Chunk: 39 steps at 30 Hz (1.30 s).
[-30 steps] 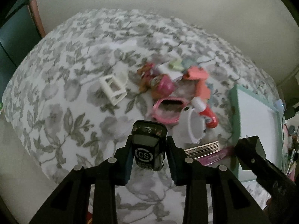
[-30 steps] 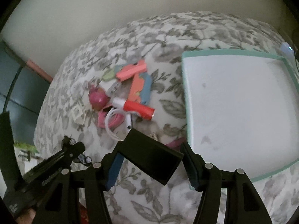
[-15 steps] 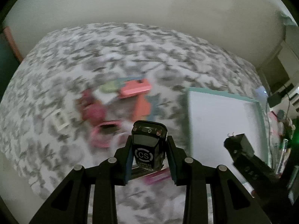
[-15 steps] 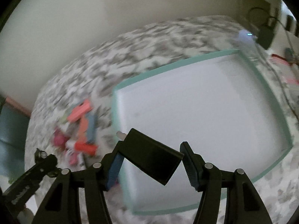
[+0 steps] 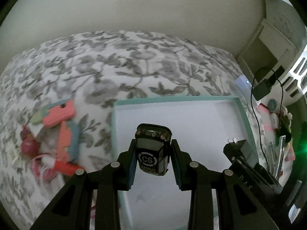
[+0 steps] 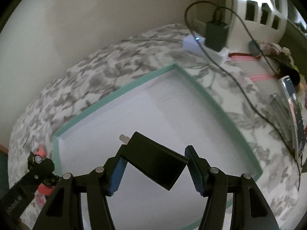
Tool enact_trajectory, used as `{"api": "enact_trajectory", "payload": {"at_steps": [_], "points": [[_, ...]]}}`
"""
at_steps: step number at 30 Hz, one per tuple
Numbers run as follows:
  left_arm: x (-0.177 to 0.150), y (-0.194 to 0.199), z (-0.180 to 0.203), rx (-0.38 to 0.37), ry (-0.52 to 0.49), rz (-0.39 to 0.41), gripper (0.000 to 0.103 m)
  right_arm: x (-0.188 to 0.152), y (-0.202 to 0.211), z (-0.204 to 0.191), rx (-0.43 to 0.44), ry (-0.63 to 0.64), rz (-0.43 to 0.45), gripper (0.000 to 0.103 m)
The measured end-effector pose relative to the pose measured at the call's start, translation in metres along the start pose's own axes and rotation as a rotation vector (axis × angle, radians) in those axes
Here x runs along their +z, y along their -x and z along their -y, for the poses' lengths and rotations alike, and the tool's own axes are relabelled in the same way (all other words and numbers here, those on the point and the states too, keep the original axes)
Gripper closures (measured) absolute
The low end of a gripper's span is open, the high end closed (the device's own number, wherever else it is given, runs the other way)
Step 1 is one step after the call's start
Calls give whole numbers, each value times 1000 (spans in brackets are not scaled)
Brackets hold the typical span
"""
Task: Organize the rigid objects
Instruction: 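Carry car and charger into teal-rimmed tray and open both tools, then withdraw both tools from the tray back toward the toy pile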
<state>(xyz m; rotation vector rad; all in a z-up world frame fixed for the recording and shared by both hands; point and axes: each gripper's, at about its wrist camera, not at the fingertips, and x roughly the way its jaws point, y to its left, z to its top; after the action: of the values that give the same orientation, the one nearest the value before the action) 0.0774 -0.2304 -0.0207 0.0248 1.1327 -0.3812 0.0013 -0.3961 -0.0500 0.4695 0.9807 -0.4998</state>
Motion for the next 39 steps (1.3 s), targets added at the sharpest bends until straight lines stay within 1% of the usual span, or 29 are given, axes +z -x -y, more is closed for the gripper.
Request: {"api": "enact_trajectory", "payload": {"at_steps": [3,6,12,14,16,17,21,23,25,26,27,28,29,31,33,35,37,39], "points": [[3,-11,8,-11,-25,2,68,2,-3,-1,-18,24,17,40],[2,-17,13,-3,-53,2,68,3,-8,-3,-32,59,18,40],[0,-26,10,15,-50,-20,68,1,-16,-6,-60,92,2,40],[0,-24,8,21,-51,-16,61,1,-16,-6,-65,96,-6,39],[0,-22,7,29,-55,-10,37,1,-17,-6,-64,98,-10,39],[0,-20,7,33,-55,-4,34,1,-17,-6,-63,97,-11,39],[1,-16,4,32,-51,0,32,1,-16,-5,-63,90,-13,39],[2,-14,1,35,-43,-1,29,1,-16,-4,-58,86,-16,39],[2,-12,-2,42,-33,1,23,1,-17,-4,-58,77,-19,39],[3,-11,-4,43,-28,2,23,1,-16,-3,-57,74,-17,38],[3,-10,-6,44,-23,3,23,1,-16,-3,-54,73,-14,37],[3,-9,-9,46,-15,6,23,1,-15,-4,-49,73,-12,35],[4,-8,-11,48,-6,9,23,1,-15,-4,-44,74,-9,29],[5,-5,-18,52,16,20,22,0,-14,-6,-35,82,-4,26],[6,-1,-23,54,33,32,22,-1,-13,-10,-38,99,4,19],[7,3,-28,59,48,48,20,-2,-12,-13,-37,112,14,18],[8,6,-32,56,61,64,15,-2,-11,-14,-31,117,19,18],[9,9,-37,49,80,79,15,-2,-10,-16,-24,119,25,17]]}}
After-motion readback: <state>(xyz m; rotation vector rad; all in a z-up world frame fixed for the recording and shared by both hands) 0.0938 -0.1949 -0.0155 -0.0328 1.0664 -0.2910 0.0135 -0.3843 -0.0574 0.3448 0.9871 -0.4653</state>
